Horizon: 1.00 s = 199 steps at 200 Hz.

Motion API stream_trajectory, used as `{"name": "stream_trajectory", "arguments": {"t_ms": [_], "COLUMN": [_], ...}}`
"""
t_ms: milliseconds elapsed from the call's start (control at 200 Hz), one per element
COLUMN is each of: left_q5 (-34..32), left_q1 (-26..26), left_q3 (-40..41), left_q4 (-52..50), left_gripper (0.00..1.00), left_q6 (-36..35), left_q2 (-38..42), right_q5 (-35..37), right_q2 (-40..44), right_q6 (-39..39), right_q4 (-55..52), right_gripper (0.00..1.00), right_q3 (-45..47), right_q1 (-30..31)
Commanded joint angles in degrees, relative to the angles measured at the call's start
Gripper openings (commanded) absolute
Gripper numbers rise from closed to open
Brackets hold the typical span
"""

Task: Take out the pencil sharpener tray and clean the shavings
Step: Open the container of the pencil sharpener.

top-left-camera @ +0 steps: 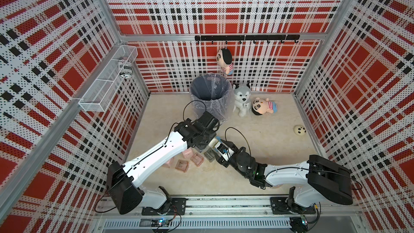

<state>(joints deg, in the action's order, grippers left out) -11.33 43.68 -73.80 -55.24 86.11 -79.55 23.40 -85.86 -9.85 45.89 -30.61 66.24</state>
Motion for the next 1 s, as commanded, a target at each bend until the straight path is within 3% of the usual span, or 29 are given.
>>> {"name": "stream_trajectory", "arguments": {"t_ms": [0, 481, 992], "left_q5": [0.0, 0.5, -2.1], "left_q1": [-0.5, -0.8, -1.0], "left_q3": [0.5, 1.1, 1.8], "left_q4": [1.3, 1.7, 1.5], "left_gripper": [0.39, 0.39, 0.37], "left_q6": [0.3, 0.2, 1.6], "left_q2": [1.9, 1.6, 1.1], "right_q5": [2.3, 4.6, 5.2], "right_q2": [-1.8, -4.5, -2.0], "right_q6": [-0.3, -0.6, -1.0], "right_q4": [2.5, 4.2, 7.8], "right_gripper": [0.67, 0.45, 0.44], "right_q3": [-1.5, -2.9, 0.2], "right_q1": [0.5, 0.9, 2.6]}}
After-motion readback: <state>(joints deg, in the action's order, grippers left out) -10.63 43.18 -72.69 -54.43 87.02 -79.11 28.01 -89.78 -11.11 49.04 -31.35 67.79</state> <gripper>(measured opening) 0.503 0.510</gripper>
